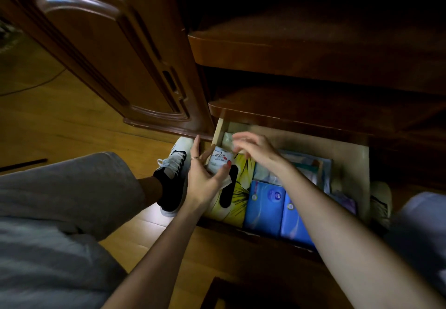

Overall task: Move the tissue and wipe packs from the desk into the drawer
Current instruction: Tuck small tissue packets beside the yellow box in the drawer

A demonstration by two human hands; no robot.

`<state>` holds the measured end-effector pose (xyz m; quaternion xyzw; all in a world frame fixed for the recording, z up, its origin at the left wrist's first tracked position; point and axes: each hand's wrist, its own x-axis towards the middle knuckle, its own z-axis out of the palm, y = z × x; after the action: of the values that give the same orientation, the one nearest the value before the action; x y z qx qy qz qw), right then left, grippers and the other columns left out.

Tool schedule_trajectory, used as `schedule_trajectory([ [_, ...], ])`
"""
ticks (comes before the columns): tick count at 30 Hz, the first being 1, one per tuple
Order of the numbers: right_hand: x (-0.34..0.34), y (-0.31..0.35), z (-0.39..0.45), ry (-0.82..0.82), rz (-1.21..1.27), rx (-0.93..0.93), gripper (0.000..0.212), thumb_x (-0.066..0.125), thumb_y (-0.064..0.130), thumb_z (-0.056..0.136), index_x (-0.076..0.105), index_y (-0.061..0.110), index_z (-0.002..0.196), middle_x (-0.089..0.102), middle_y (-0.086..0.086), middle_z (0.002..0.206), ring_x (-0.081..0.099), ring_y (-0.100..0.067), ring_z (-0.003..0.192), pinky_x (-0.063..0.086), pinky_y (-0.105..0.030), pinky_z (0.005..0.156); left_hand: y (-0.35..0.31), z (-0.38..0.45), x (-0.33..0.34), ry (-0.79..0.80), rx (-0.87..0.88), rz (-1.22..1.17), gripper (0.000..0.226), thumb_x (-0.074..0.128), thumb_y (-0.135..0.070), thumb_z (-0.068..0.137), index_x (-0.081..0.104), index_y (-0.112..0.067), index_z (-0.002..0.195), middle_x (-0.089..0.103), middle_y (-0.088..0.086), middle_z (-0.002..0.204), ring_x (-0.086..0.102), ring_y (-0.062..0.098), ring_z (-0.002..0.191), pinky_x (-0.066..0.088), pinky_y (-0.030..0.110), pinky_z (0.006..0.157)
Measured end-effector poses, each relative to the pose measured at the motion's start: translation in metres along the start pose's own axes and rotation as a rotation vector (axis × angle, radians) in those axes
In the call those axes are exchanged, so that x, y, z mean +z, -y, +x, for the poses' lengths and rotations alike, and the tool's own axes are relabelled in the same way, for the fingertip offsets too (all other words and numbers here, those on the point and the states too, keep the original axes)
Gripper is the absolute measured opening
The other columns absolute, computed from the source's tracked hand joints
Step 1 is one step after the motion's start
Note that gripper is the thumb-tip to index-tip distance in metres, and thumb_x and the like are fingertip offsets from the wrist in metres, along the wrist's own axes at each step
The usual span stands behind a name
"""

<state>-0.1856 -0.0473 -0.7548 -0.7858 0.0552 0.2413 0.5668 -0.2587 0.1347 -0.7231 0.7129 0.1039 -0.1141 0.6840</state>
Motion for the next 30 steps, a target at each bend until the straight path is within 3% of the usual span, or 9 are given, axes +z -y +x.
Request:
schedule_trajectory([
  [3,0.005,0.014,-0.011,0.223,0.033,-0.018,0.009,0.066,0.047,0.090,0.067,0.046,0.099,0.071,0.024,0.099,0.064,0.005,0.096,0.045,-0.023,0.086,-0.007,-0.001,-0.002,0.072,0.076,0.098,0.108,0.075,0.000,0.087,0.003,-0.037,0.159,0.053,-0.024,0.134,0.068,0.003,0.110,0.058,0.029,0.087],
  [7,0.000,0.011,-0.017,0.027,0.236,-0.050,0.023,0.077,0.035,0.083,0.069,0.038,0.105,0.074,0.016,0.093,0.070,-0.001,0.088,0.052,-0.013,0.071,-0.018,-0.008,-0.002,0.029,0.015,0.013,0.114,0.085,-0.014,0.075,0.012,-0.034,0.159,0.048,-0.014,0.139,0.069,0.017,0.112,0.058,0.037,0.092],
  [9,-0.003,0.009,-0.018,-0.124,0.338,-0.031,0.029,0.074,0.036,0.086,0.068,0.030,0.113,0.074,0.007,0.100,0.072,-0.005,0.082,0.053,-0.015,0.064,-0.017,-0.011,-0.008,-0.189,-0.169,-0.212,0.093,0.086,-0.035,0.073,0.038,-0.022,0.152,0.057,-0.001,0.138,0.068,0.023,0.113,0.056,0.045,0.095],
  [11,-0.007,0.005,-0.016,-0.219,0.383,0.052,0.031,0.066,0.036,0.093,0.065,0.022,0.120,0.072,-0.001,0.102,0.071,-0.009,0.072,0.053,-0.021,0.058,-0.016,-0.013,-0.021,-0.179,-0.376,-0.592,0.058,0.072,-0.051,0.085,0.062,-0.013,0.128,0.071,0.009,0.114,0.071,0.022,0.096,0.060,0.038,0.080],
  [14,-0.010,-0.006,-0.016,-0.227,0.442,0.192,0.030,0.059,0.032,0.099,0.057,0.018,0.125,0.073,-0.009,0.101,0.074,-0.019,0.072,0.057,-0.029,0.059,-0.014,-0.014,-0.035,-0.141,-0.490,-0.831,0.024,0.067,-0.037,0.092,0.064,-0.013,0.095,0.065,0.010,0.092,0.065,0.018,0.077,0.058,0.026,0.062],
  [17,-0.008,-0.016,-0.014,-0.253,0.494,0.240,0.030,0.056,0.024,0.101,0.051,0.019,0.130,0.068,-0.012,0.109,0.074,-0.026,0.079,0.059,-0.034,0.064,-0.010,-0.015,-0.030,-0.132,-0.541,-0.731,0.014,0.062,-0.005,0.092,0.061,0.000,0.104,0.062,0.022,0.111,0.067,0.023,0.085,0.061,0.027,0.070],
  [21,-0.007,-0.024,-0.004,-0.304,0.410,0.249,0.040,0.051,0.008,0.100,0.047,0.020,0.137,0.063,-0.011,0.118,0.069,-0.023,0.088,0.058,-0.029,0.067,0.001,-0.016,-0.026,-0.201,-0.503,-0.538,0.022,0.061,-0.002,0.094,0.061,0.011,0.113,0.067,0.032,0.111,0.069,0.038,0.097,0.055,0.046,0.094],
  [25,-0.003,-0.023,0.015,-0.348,0.298,0.190,0.053,0.055,-0.005,0.092,0.046,0.020,0.137,0.060,-0.007,0.118,0.063,-0.012,0.085,0.049,-0.013,0.048,0.002,-0.013,-0.025,-0.242,-0.459,-0.299,0.031,0.070,-0.018,0.093,0.061,0.002,0.115,0.073,0.024,0.105,0.073,0.034,0.095,0.062,0.042,0.078],
  [30,0.019,-0.028,0.045,-0.331,0.102,0.137,0.051,0.058,-0.008,0.090,0.036,0.012,0.132,0.051,-0.015,0.134,0.057,-0.023,0.115,0.058,-0.034,0.082,0.004,-0.012,-0.027,-0.288,-0.428,-0.225,0.028,0.078,-0.018,0.086,0.065,-0.005,0.108,0.077,0.016,0.093,0.074,0.027,0.081,0.062,0.037,0.068],
])
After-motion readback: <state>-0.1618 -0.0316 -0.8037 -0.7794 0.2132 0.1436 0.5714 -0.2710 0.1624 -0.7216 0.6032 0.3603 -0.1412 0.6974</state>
